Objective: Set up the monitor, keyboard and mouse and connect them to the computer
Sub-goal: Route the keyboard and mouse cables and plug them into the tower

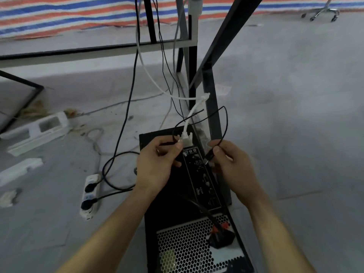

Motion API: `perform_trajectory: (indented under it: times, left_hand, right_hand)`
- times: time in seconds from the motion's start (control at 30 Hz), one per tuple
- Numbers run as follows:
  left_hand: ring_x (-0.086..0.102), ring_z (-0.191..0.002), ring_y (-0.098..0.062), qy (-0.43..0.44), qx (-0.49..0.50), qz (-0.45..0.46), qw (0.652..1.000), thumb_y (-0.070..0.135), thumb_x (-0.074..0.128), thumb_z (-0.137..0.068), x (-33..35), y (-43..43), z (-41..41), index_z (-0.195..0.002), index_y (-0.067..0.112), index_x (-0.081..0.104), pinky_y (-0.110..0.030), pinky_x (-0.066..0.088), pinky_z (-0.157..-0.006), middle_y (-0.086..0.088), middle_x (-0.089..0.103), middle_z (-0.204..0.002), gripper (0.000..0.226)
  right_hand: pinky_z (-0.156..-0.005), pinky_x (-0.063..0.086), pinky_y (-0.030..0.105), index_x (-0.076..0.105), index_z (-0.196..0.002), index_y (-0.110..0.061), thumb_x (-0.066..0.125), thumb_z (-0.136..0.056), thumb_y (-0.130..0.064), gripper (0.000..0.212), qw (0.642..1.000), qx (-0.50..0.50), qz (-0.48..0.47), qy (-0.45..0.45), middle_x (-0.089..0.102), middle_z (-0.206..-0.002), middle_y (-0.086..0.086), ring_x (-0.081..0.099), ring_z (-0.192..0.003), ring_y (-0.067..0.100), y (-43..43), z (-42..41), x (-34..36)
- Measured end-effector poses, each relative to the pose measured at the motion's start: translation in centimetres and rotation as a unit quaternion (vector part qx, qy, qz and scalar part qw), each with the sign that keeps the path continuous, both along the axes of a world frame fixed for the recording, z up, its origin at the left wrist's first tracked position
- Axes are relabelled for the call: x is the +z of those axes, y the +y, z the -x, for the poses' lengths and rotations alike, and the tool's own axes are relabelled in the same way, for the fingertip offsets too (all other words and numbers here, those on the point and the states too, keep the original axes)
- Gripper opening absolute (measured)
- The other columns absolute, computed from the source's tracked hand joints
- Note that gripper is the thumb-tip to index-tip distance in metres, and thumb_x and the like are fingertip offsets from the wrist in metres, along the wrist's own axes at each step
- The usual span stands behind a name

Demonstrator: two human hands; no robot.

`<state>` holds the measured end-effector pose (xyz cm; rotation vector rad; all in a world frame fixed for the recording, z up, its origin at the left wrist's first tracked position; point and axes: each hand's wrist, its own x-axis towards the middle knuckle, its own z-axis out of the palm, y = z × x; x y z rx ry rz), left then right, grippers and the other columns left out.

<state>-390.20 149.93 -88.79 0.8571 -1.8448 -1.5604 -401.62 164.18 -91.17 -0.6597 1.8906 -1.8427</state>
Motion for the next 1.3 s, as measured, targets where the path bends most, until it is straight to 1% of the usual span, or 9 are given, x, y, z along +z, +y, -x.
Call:
perform_trajectory:
  times: [0.1, 0.3, 0.53, 0.77, 0.9, 1.03, 1.13, 1.23, 1.3]
  left_hand:
    - [0.071, -0.061, -0.016, -0.006, 0.006, 0.015, 1.0, 0.031, 0.073, -0.09, -0.4, 0.1, 0.1, -0.103, 0.028, 0.07, -0.016, 0.052, -0.057, 0.006, 0.075, -0.08, 0.014]
    - [0.07, -0.057, -0.013, 0.004, 0.025, 0.026, 0.999, 0.03, 0.074, -0.089, -0.6, 0.4, 0.1, -0.102, 0.026, 0.071, -0.014, 0.05, -0.054, 0.007, 0.075, -0.079, 0.014]
    - [0.069, -0.058, -0.01, 0.009, 0.02, 0.04, 0.999, 0.028, 0.075, -0.088, -0.8, 0.6, 0.1, -0.105, 0.023, 0.071, -0.014, 0.049, -0.053, 0.007, 0.075, -0.08, 0.018]
    - [0.071, -0.062, -0.01, -0.01, 0.012, 0.043, 0.999, 0.034, 0.076, -0.086, -0.9, 0.4, 0.4, -0.101, 0.028, 0.071, -0.031, 0.061, -0.064, 0.011, 0.075, -0.079, 0.017]
    - [0.071, -0.062, -0.012, -0.018, 0.004, 0.033, 0.999, 0.036, 0.076, -0.087, -0.6, 0.6, 0.4, -0.101, 0.032, 0.07, -0.028, 0.06, -0.063, 0.009, 0.075, -0.084, 0.016]
    - [0.07, -0.061, -0.012, 0.003, -0.022, 0.02, 1.0, 0.032, 0.076, -0.088, -0.6, 0.4, -0.6, -0.095, 0.034, 0.069, -0.022, 0.057, -0.058, 0.007, 0.075, -0.083, 0.011]
    - [0.068, -0.058, -0.009, 0.022, -0.043, 0.002, 0.999, 0.025, 0.076, -0.088, -0.8, 0.2, -1.8, -0.099, 0.027, 0.07, -0.015, 0.051, -0.053, 0.004, 0.075, -0.082, 0.012]
    - [0.068, -0.058, -0.007, 0.013, -0.064, -0.001, 0.998, 0.024, 0.076, -0.088, -1.2, 0.0, -2.4, -0.102, 0.022, 0.07, -0.014, 0.051, -0.055, 0.002, 0.074, -0.081, 0.015]
    - [0.068, -0.058, -0.008, 0.013, -0.071, -0.011, 0.997, 0.024, 0.076, -0.088, -1.0, -0.1, -2.7, -0.104, 0.019, 0.071, -0.016, 0.053, -0.056, 0.001, 0.074, -0.082, 0.017]
  right_hand:
    - [-0.083, 0.06, 0.036, 0.068, -0.108, -0.026, 0.052, -0.103, -0.021, 0.018, 0.994, 0.011, -0.053, 0.097, 0.071, -0.098, -0.006, 0.07, -0.095, 0.013, 0.1, 0.0, -0.4]
    - [-0.075, 0.046, 0.006, 0.069, -0.107, -0.023, 0.053, -0.102, -0.019, 0.017, 0.962, -0.008, -0.115, 0.249, 0.069, -0.095, -0.012, 0.062, -0.091, -0.002, 0.1, -1.0, 0.2]
    - [-0.074, 0.042, 0.004, 0.072, -0.112, -0.014, 0.056, -0.101, -0.012, 0.02, 0.927, -0.04, -0.1, 0.359, 0.07, -0.097, -0.005, 0.06, -0.083, 0.003, 0.0, -2.3, -0.6]
    - [-0.073, 0.041, 0.003, 0.073, -0.112, -0.012, 0.059, -0.098, -0.011, 0.02, 0.913, -0.032, -0.107, 0.393, 0.073, -0.094, 0.002, 0.061, -0.081, 0.006, -0.1, -2.4, -0.5]
    - [-0.068, 0.052, 0.03, 0.074, -0.11, -0.017, 0.058, -0.1, -0.016, 0.019, 0.901, -0.028, -0.148, 0.408, 0.073, -0.087, 0.003, 0.066, -0.074, 0.017, 0.2, -2.3, 0.0]
    - [-0.067, 0.047, 0.026, 0.074, -0.109, -0.018, 0.057, -0.1, -0.017, 0.019, 0.9, -0.04, -0.176, 0.397, 0.073, -0.086, 0.002, 0.065, -0.074, 0.017, 0.0, -3.2, 0.0]
    - [-0.073, 0.049, 0.024, 0.073, -0.108, -0.019, 0.056, -0.1, -0.02, 0.019, 0.915, -0.038, -0.207, 0.344, 0.075, -0.091, 0.001, 0.067, -0.081, 0.016, 0.1, -3.2, 0.8]
    - [-0.078, 0.054, 0.038, 0.073, -0.109, -0.017, 0.054, -0.101, -0.023, 0.021, 0.909, -0.033, -0.235, 0.343, 0.074, -0.092, 0.006, 0.068, -0.083, 0.022, -0.1, -3.3, 0.9]
    - [-0.078, 0.053, 0.036, 0.072, -0.111, -0.017, 0.053, -0.102, -0.024, 0.022, 0.901, -0.041, -0.249, 0.354, 0.075, -0.094, 0.007, 0.068, -0.085, 0.025, -0.3, -3.8, 0.9]
